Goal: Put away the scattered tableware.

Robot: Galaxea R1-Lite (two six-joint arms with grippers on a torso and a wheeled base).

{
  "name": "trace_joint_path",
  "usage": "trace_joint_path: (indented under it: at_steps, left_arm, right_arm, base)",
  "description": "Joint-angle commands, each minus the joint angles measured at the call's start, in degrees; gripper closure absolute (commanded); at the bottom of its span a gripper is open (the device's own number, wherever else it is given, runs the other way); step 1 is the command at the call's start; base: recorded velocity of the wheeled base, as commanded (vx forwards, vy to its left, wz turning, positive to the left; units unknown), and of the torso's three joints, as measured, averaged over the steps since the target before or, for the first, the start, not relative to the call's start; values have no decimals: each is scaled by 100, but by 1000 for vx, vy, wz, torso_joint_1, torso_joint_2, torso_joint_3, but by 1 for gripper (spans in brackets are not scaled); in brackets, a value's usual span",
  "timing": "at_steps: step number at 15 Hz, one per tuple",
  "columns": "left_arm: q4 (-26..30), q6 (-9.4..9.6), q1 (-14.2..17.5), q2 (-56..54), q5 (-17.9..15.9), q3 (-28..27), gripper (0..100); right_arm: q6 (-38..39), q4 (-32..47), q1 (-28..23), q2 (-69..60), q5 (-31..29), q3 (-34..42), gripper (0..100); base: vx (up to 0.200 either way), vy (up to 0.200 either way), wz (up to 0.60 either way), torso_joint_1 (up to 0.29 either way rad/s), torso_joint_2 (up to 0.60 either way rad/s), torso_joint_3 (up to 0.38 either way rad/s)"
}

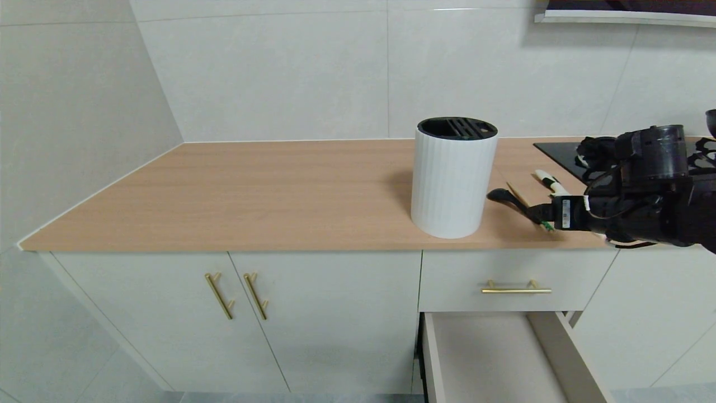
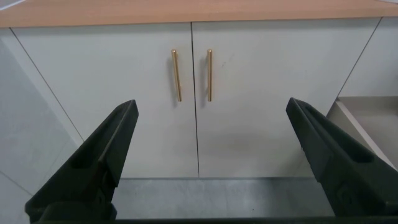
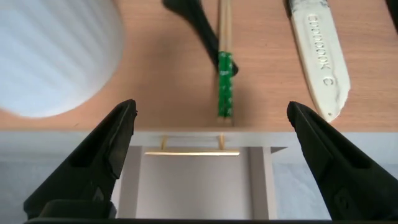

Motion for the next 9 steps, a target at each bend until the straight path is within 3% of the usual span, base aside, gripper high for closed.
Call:
trace_joint_path:
  at_steps: [1, 9]
  left_arm:
    - [0, 2, 0, 0, -2, 0, 0]
    - [0, 2, 0, 0, -2, 0, 0]
  right_arm:
    - [-7, -283, -100, 467, -7, -14, 0]
    - [-16, -476, -240, 941, -122, -102, 0]
  base:
    - [0, 0, 0, 0, 0, 0]
    - [0, 0, 0, 0, 0, 0]
